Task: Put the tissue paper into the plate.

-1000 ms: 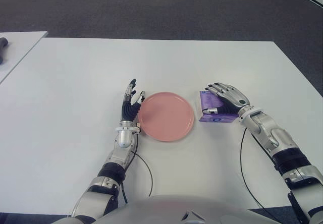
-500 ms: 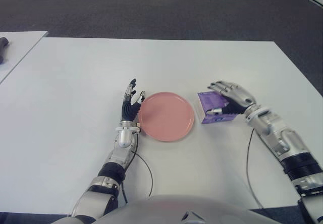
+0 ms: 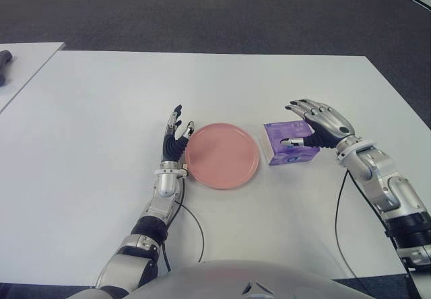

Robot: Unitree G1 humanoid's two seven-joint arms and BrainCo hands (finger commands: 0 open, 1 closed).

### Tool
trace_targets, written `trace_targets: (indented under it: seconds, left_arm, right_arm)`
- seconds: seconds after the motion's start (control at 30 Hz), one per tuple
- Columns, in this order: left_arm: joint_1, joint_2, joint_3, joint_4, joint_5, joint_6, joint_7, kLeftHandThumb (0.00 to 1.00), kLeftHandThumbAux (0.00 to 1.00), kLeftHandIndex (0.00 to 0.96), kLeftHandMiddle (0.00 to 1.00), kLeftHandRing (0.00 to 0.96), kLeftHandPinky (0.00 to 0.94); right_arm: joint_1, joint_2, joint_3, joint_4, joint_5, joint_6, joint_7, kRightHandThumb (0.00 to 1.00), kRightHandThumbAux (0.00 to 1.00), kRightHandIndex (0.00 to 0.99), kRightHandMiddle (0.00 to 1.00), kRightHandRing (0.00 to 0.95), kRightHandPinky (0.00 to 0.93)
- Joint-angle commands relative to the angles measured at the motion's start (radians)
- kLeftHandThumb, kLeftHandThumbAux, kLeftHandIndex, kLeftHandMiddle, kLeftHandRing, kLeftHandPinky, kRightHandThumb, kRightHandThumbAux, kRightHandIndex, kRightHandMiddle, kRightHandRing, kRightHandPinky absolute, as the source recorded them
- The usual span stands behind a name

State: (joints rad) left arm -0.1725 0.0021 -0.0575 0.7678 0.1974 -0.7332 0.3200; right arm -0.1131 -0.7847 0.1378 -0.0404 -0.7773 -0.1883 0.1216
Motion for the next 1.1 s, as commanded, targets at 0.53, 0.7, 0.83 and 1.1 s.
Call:
trace_targets:
  seconds: [0.53,0.7,0.83,1.1]
  left_arm:
    - [0.091,0.000,-0.006,0.093,0.022,0.014,0.033,0.012,0.498,0.000,0.000,0.000,0.000]
    - [0.091,-0.003,-0.005,0.094,0.013,0.013,0.021,0.015,0.501,0.000,0.000,0.000,0.000]
    - [0.091,-0.003,-0.006,0.094,0.008,0.004,0.011,0.015,0.504,0.000,0.000,0.000,0.000]
    - [0.089,-0.003,-0.006,0.097,0.008,-0.006,0.007,0.016,0.502,0.000,0.000,0.000,0.000]
  right_arm:
    - [0.049,0.009,-0.027,-0.072,0.005,0.043,0.055,0.258,0.205,0.000,0.000,0.000,0.000]
    - [0.056,0.013,-0.028,-0.080,0.011,0.038,0.064,0.263,0.202,0.000,0.000,0.000,0.000]
    - [0.064,0.017,-0.020,-0.081,0.009,0.032,0.070,0.276,0.208,0.000,0.000,0.000,0.000]
    - [0.063,0.014,0.006,-0.065,-0.009,0.008,0.076,0.302,0.221,0.000,0.000,0.000,0.000]
